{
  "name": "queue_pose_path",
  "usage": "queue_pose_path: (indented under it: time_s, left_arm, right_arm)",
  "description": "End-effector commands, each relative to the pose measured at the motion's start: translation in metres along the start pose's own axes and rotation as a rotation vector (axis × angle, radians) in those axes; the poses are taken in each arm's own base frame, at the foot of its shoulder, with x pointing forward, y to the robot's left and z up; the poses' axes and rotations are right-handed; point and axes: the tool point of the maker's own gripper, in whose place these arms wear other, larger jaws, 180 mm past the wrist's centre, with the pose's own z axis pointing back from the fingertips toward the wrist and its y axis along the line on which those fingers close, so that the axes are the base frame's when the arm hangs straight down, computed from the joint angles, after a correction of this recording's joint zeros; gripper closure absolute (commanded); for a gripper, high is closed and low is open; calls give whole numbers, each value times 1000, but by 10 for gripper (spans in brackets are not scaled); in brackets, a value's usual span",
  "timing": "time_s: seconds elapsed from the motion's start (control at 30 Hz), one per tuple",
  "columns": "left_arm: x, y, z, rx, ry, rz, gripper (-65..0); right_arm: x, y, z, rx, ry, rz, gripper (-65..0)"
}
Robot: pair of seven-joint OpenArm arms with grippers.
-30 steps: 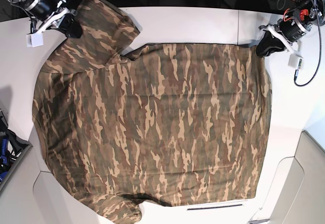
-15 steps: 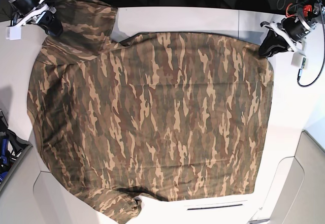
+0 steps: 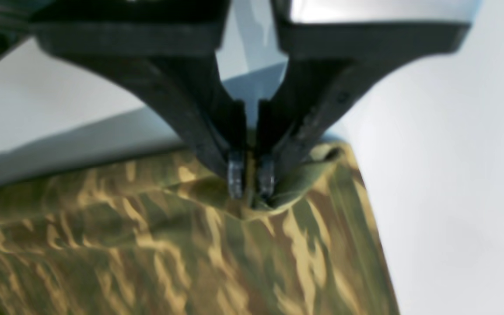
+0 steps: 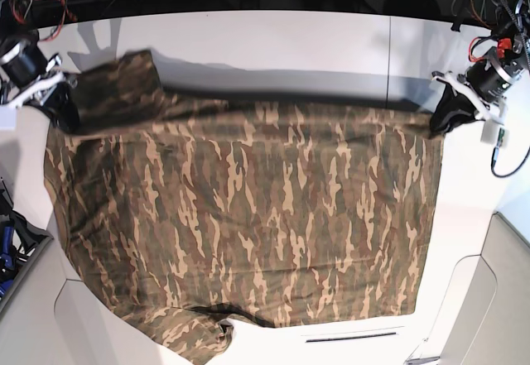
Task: Fold the T-shirt properly
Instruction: 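Lift the shoulder edge with both grippers and drag it across the shirt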
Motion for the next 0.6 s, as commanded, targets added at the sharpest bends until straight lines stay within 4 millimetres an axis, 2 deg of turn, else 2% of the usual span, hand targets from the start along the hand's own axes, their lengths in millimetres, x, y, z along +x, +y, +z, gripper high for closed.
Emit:
queue_pose_path:
  time_s: [0.0, 0.13, 0.33, 0.43, 0.57]
  left_arm:
    - [21, 6, 1, 3, -65, -24, 0]
    - [32, 26, -8, 57, -109, 3, 0]
    - [55, 42, -21, 73, -172, 32, 0]
    - [64, 47, -30, 82, -192, 26, 0]
    - [67, 55, -48, 105, -171, 11, 0]
  right_arm:
    - [32, 3, -4, 17, -85, 43, 0]
    - [55, -1, -26, 18, -85, 125, 0]
    - [82, 3, -63, 45, -74, 206, 0]
    - [90, 1, -82, 44, -70, 206, 0]
    - [104, -1, -102, 62, -78, 163, 0]
